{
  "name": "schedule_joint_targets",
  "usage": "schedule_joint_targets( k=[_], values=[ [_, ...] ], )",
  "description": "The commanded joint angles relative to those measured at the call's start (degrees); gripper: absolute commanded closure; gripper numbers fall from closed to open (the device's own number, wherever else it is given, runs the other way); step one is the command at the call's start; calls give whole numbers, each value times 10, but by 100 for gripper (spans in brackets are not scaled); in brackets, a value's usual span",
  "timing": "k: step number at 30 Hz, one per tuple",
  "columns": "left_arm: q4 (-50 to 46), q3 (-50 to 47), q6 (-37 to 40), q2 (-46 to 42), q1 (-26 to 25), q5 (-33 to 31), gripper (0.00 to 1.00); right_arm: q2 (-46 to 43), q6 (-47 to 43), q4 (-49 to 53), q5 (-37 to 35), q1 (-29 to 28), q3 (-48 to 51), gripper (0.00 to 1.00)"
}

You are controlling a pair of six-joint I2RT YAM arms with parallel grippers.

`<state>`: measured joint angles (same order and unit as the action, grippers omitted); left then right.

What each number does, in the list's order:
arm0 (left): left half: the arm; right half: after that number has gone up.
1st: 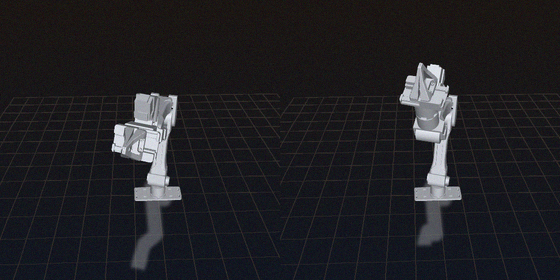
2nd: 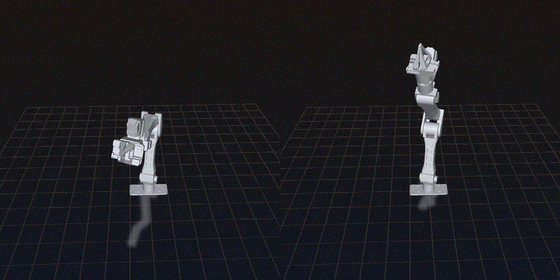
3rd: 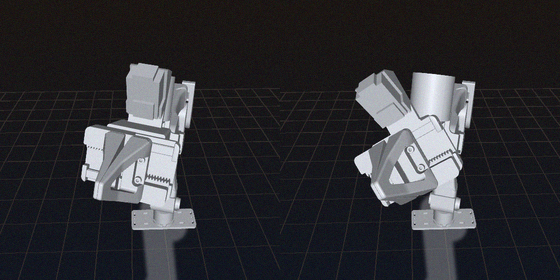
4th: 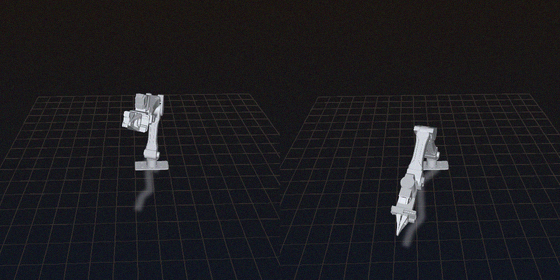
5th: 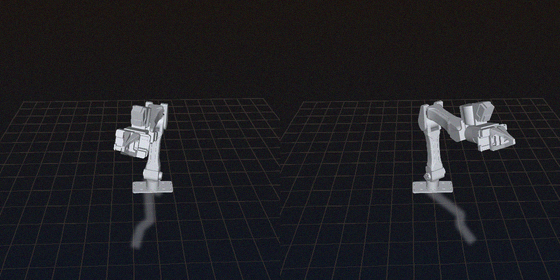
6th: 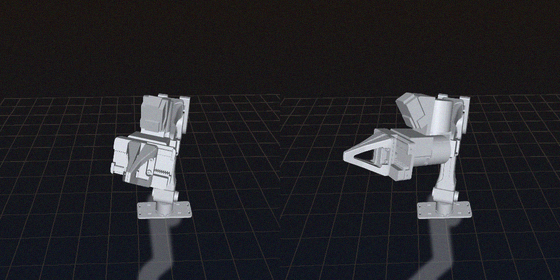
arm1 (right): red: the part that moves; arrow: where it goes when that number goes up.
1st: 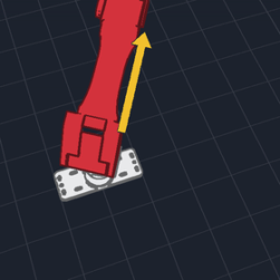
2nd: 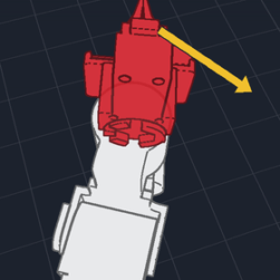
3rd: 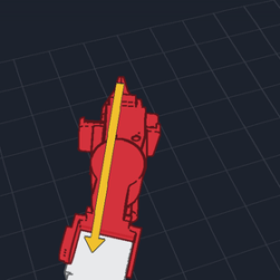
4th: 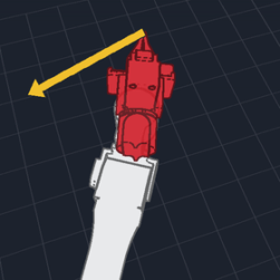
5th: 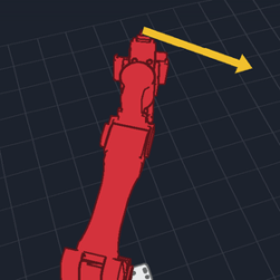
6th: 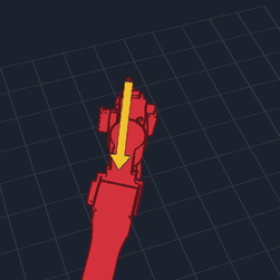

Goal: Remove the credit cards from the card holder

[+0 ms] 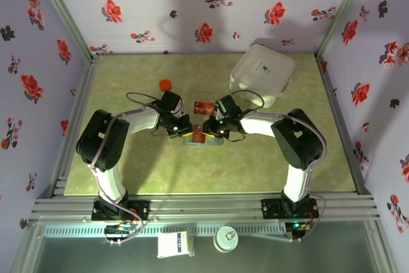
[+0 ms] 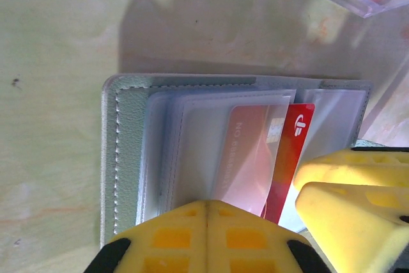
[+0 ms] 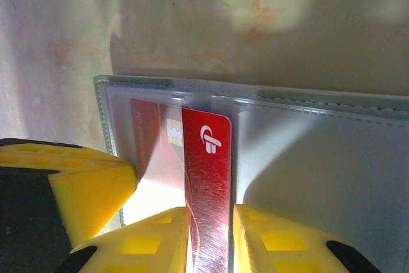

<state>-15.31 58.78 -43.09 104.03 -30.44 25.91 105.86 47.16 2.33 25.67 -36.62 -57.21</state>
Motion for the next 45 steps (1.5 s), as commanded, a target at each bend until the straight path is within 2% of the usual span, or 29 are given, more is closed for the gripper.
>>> schedule_joint_targets(
  k=[1,10,19,33,45],
  values=[
    [-15,-1,8,11,-3,-5,100,9,15,-15,14,5,3,75],
    [-12,-4,6,9,-3,-7,100,4,48,-71,48,7,14,78],
    [-11,-4,6,10,-3,-7,100,-7,8,3,-6,9,12,77],
    [-11,-6,5,11,-3,-4,100,18,30,-43,32,8,10,77],
    [-17,1,9,11,-3,-4,100,27,24,-30,31,8,-2,77]
  ],
)
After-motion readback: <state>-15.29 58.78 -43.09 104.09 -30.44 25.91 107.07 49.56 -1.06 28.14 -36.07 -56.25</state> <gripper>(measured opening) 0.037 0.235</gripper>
